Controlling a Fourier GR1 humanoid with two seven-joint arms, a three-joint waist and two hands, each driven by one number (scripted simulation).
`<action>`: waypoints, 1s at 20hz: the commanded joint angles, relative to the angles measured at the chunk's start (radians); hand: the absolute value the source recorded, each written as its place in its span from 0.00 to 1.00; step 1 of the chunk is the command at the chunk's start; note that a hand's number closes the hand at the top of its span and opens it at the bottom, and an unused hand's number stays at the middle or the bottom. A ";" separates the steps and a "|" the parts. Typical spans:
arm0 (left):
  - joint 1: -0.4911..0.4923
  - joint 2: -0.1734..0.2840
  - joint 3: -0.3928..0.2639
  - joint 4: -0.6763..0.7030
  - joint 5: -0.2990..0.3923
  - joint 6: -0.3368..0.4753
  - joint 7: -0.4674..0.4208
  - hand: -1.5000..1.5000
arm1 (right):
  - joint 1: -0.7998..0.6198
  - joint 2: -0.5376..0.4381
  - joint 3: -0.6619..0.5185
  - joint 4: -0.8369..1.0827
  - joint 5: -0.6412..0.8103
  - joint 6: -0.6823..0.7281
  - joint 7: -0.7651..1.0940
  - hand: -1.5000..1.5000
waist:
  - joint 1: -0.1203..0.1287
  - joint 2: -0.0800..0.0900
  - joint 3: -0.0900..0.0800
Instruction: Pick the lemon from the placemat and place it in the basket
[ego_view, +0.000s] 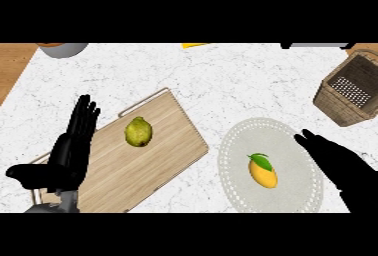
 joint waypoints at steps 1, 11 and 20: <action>0.004 -0.008 0.009 -0.017 -0.012 0.002 0.019 0.50 | -0.054 0.060 0.080 0.006 0.050 0.079 0.154 0.00 | 0.000 0.000 0.002; -0.043 -0.017 0.039 -0.042 -0.020 -0.019 0.089 0.50 | -0.007 0.149 0.046 0.223 0.158 0.041 -0.045 0.00 | -0.007 0.001 0.003; 0.007 -0.076 0.054 0.041 -0.069 -0.077 -0.025 0.50 | 0.097 0.305 0.100 0.260 0.365 0.054 -0.162 0.00 | -0.008 0.000 0.003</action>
